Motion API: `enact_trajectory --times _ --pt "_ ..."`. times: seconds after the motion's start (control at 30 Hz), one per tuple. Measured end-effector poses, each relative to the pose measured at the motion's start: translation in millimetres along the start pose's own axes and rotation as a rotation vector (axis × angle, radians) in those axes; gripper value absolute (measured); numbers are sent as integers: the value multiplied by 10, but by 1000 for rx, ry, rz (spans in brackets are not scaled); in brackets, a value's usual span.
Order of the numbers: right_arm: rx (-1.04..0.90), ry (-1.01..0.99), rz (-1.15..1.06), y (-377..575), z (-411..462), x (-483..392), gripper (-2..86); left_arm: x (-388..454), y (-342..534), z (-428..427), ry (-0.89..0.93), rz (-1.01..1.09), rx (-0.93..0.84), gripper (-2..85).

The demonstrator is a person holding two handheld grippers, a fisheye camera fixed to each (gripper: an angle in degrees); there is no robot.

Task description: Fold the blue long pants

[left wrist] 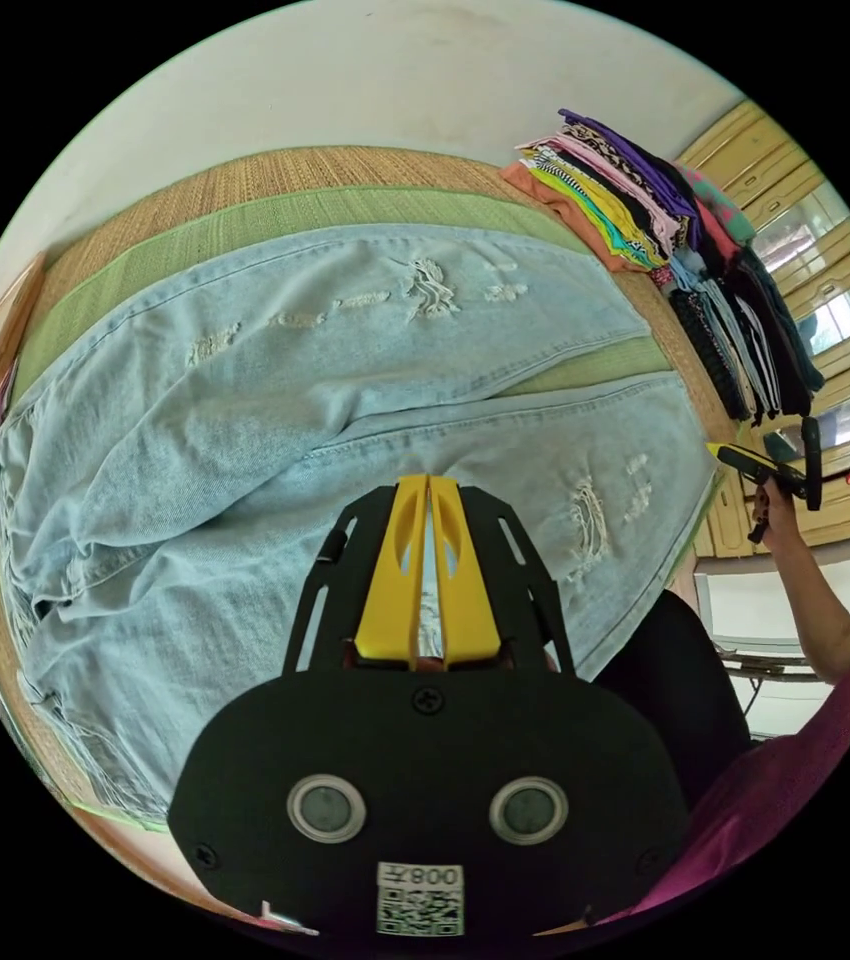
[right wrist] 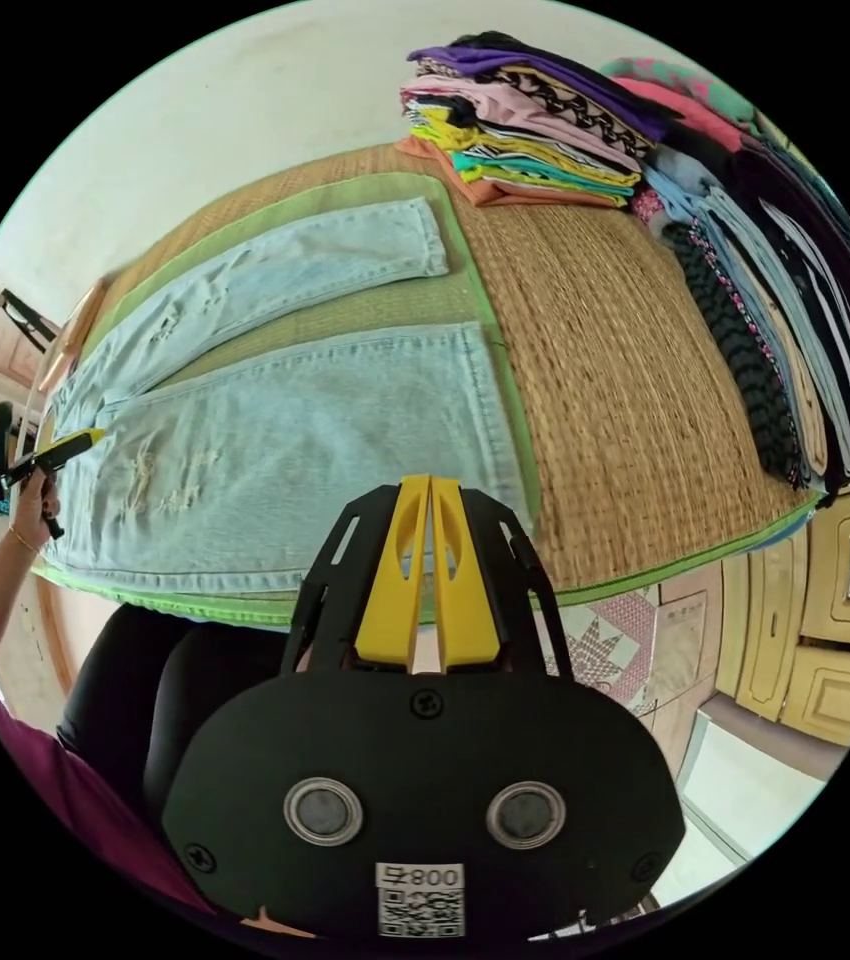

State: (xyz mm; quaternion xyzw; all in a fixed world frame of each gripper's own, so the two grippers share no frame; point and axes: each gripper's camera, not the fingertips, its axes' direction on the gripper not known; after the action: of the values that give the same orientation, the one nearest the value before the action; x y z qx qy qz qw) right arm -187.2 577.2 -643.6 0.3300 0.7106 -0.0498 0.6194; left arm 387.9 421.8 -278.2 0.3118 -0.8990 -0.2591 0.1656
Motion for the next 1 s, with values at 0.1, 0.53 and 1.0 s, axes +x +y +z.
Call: enact_trajectory --times 0.1,0.53,1.0 --pt "-73 24 -67 1 247 -299 -1 -139 126 101 55 -61 -6 1" --pt "-76 -86 -140 80 352 -952 1 -402 1126 134 -14 -197 -120 1" --pt "89 -211 -206 -800 105 -1456 0 -856 1297 -65 112 -228 112 1"
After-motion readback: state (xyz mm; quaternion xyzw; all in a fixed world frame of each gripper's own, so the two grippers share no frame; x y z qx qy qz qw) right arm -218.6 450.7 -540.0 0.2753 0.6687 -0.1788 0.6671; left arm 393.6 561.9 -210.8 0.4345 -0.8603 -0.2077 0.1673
